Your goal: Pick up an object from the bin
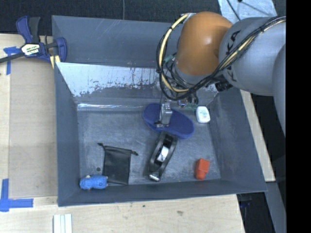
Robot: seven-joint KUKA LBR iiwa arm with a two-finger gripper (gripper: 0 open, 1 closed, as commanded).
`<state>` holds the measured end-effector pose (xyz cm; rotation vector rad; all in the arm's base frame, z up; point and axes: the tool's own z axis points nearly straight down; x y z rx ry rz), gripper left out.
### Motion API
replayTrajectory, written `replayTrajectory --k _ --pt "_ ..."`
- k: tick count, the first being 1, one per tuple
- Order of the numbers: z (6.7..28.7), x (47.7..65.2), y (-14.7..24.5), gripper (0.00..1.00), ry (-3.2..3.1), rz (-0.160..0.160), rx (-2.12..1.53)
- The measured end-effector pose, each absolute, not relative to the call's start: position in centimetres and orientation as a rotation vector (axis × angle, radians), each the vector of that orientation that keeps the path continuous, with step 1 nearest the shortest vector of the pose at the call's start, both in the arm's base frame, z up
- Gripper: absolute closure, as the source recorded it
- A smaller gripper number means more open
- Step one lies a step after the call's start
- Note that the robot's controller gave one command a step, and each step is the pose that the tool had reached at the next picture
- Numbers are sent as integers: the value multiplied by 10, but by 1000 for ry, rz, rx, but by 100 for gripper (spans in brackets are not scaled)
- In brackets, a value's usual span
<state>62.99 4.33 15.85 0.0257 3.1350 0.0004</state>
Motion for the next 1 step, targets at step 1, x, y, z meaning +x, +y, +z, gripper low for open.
replayTrajectory --k 1 --pt "125 583 48 0 3123 2 -221"
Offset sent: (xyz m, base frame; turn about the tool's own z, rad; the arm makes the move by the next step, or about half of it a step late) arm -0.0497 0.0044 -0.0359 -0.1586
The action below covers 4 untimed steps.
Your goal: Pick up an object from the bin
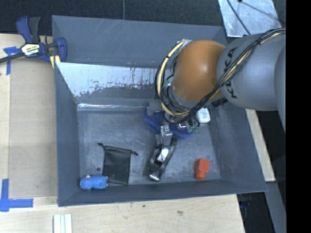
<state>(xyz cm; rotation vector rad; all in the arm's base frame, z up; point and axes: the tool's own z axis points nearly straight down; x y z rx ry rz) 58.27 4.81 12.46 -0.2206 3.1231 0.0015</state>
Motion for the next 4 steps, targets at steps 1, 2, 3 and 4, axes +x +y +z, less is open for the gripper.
replayTrajectory --k 1,2,3,4 --pt "133 595 44 0 3136 2 -45" --pt "156 564 43 0 3071 1 653" --pt "69 593 46 0 3065 -1 649" --pt "77 597 47 100 3054 5 646"
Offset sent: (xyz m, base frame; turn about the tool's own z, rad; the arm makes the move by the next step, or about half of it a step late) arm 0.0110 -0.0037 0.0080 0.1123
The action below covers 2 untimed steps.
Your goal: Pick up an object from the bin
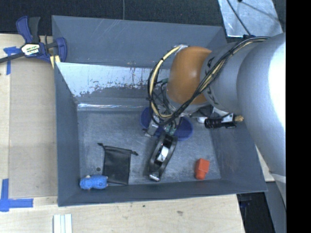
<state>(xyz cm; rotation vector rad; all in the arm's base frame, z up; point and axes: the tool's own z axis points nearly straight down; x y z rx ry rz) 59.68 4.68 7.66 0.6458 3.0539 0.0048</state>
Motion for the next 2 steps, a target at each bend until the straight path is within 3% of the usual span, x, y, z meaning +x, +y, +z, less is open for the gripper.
replayTrajectory --k 1,2 --pt "178 610 58 100 3041 6 745" --pt "249 583 60 100 3051 5 708"
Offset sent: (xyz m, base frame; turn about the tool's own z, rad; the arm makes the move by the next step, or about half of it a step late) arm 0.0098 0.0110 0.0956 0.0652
